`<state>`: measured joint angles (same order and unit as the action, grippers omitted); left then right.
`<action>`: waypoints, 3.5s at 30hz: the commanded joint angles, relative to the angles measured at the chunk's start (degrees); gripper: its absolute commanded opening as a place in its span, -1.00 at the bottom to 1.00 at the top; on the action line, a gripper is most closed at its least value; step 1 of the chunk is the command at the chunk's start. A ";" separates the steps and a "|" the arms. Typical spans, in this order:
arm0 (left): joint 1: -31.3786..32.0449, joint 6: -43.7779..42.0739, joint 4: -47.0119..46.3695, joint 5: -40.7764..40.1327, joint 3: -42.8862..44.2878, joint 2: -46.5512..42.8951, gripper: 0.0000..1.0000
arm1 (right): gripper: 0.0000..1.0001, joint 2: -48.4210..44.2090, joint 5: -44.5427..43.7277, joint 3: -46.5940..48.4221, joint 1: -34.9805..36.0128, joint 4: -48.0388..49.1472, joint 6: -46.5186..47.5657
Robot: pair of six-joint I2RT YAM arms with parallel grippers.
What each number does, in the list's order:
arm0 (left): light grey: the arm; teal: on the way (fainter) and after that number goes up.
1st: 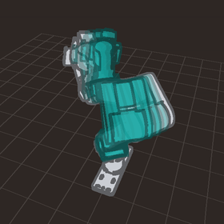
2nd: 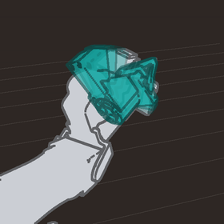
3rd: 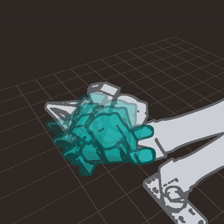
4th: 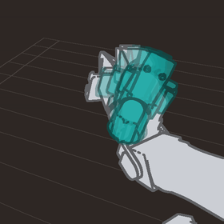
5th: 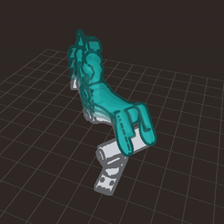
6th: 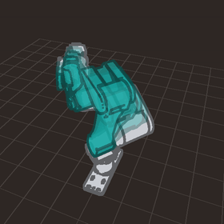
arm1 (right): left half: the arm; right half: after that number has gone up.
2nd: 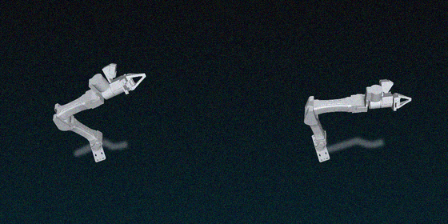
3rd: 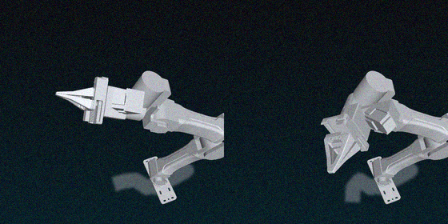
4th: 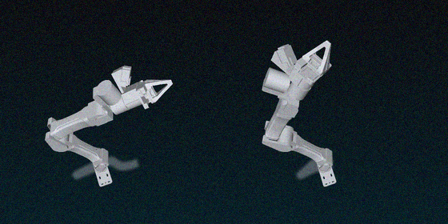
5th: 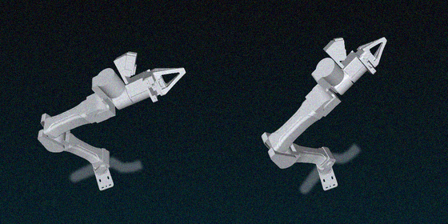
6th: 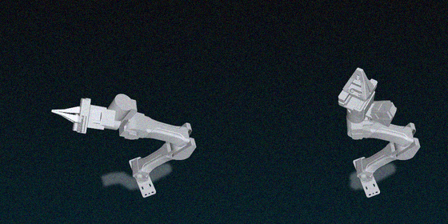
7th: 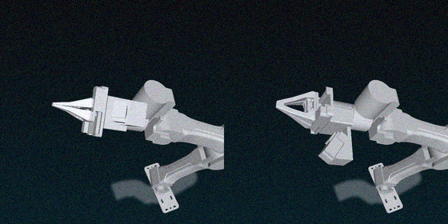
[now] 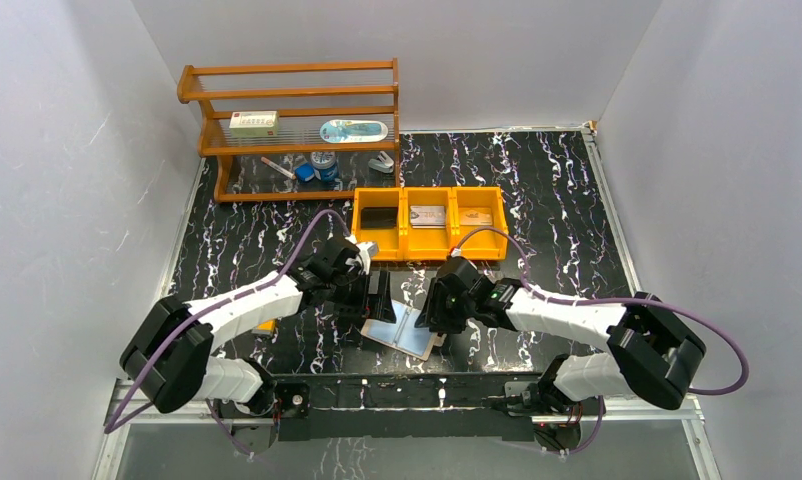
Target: Take the credit cards out of the card holder
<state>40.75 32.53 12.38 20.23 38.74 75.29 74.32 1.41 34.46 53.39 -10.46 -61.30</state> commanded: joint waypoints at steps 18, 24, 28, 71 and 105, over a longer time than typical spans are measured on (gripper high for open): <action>4.97 -2.24 3.87 -5.97 4.89 4.88 0.61 | -0.11 6.94 -2.30 -0.75 0.85 1.82 -0.28; 5.85 -3.04 3.92 -5.23 5.59 6.54 0.62 | -0.11 7.15 -2.83 -1.49 0.86 2.20 -0.98; 6.81 -3.09 3.76 -4.21 5.90 9.18 0.61 | -0.10 6.72 -3.26 -1.72 0.92 1.98 -1.10; 10.73 -1.31 7.21 -14.25 7.46 9.04 -0.08 | 0.01 -1.48 -2.57 -0.62 0.98 -3.47 -1.65; 10.67 0.29 5.11 -12.95 3.11 10.11 -0.22 | -0.08 4.31 -6.08 6.45 3.71 -4.64 0.68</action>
<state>51.37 32.82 15.07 7.88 43.90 85.21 77.89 -2.83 37.85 56.05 -15.84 -60.03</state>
